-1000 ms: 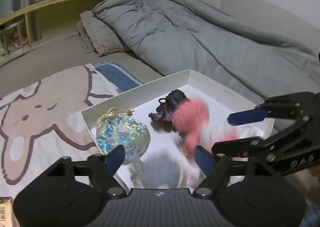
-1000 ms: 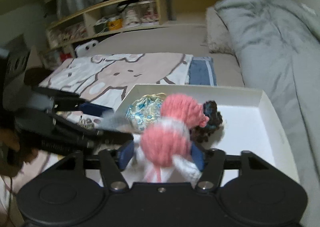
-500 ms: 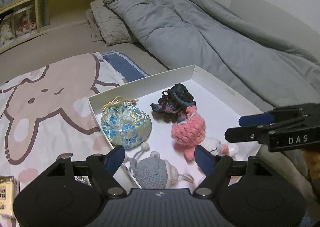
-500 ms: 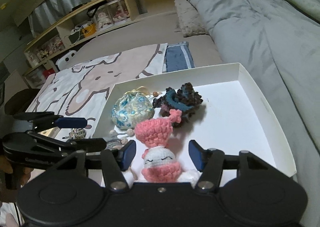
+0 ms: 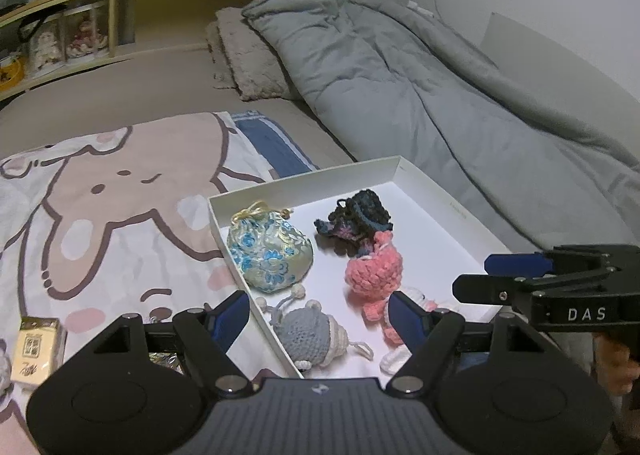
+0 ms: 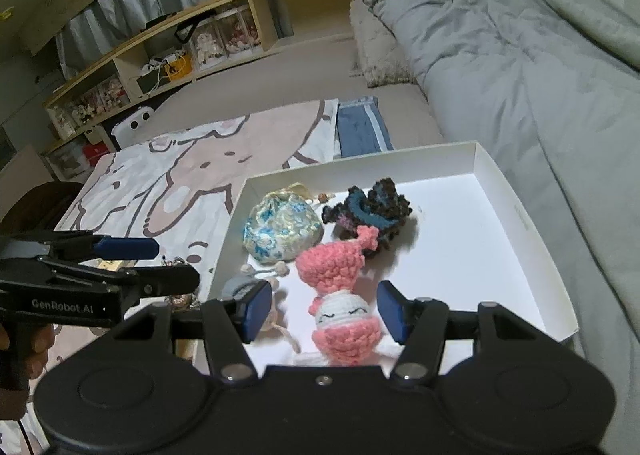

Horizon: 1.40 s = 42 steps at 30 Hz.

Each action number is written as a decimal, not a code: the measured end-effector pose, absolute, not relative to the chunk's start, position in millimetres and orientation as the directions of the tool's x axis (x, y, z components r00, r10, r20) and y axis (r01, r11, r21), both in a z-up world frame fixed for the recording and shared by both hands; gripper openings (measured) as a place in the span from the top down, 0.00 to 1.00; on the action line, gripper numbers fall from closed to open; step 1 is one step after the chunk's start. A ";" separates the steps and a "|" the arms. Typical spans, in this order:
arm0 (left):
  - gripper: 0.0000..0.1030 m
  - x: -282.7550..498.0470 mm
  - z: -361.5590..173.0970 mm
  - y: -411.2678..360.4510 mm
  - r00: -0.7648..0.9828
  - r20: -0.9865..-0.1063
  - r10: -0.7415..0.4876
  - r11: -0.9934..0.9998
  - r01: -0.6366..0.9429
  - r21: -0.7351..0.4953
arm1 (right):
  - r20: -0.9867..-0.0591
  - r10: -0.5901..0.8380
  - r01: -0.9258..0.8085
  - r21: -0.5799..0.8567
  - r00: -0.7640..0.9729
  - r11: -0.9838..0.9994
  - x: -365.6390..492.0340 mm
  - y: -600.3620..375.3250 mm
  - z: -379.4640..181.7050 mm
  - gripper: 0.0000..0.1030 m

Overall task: Organize objects
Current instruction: 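Carry the mouse and bunny into the white box and open both tools, then withdraw both tools from the white box back over the bed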

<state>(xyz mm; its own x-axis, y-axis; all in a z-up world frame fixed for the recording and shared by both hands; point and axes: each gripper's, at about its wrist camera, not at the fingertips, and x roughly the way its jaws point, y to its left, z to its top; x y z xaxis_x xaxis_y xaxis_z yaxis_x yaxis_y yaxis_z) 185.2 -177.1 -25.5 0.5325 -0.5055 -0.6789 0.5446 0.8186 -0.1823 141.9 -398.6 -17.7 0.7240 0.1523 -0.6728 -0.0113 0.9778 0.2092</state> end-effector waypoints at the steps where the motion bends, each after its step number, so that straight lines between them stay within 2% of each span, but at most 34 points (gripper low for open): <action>1: 0.26 183.5 -22.8 -174.5 0.536 -0.676 -0.506 0.821 0.538 -0.188 | -0.671 0.151 -0.008 0.211 0.726 0.977 140.9 -398.0 -15.6 0.42; 12: 0.24 158.2 1.3 -150.3 0.577 -0.658 -0.484 0.856 0.469 -0.218 | -0.651 0.087 0.024 0.161 0.754 0.987 114.0 -382.5 6.7 0.35; 20: 0.06 136.1 11.9 -134.7 0.605 -0.650 -0.460 0.869 0.457 -0.190 | -0.631 0.056 0.034 0.130 0.774 0.991 92.2 -375.4 19.4 0.24; 25: 0.00 123.8 17.3 -127.3 0.627 -0.640 -0.443 0.878 0.447 -0.171 | -0.626 0.021 0.055 0.103 0.780 0.993 79.2 -372.7 24.0 0.18; 31: 0.00 112.9 19.8 -120.1 0.638 -0.640 -0.429 0.884 0.441 -0.153 | -0.614 -0.013 0.079 0.081 0.789 0.994 65.1 -370.9 26.4 0.05; 35: 0.00 107.3 19.4 -114.9 0.642 -0.639 -0.423 0.888 0.435 -0.151 | -0.610 -0.017 0.088 0.087 0.792 0.992 58.8 -371.1 27.0 0.00; 42: 0.00 101.5 16.2 -109.5 0.650 -0.640 -0.410 0.894 0.425 -0.141 | -0.612 -0.024 0.105 0.097 0.791 0.990 50.7 -368.3 23.9 0.00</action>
<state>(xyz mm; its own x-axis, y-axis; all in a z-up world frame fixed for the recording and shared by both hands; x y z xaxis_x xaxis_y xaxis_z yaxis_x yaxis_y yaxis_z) 101.5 -109.5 16.2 0.6496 -0.4099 -0.6403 0.4253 0.8940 -0.1409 50.7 -368.3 23.9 0.7907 -0.0239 -0.6117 0.1048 0.9898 0.0968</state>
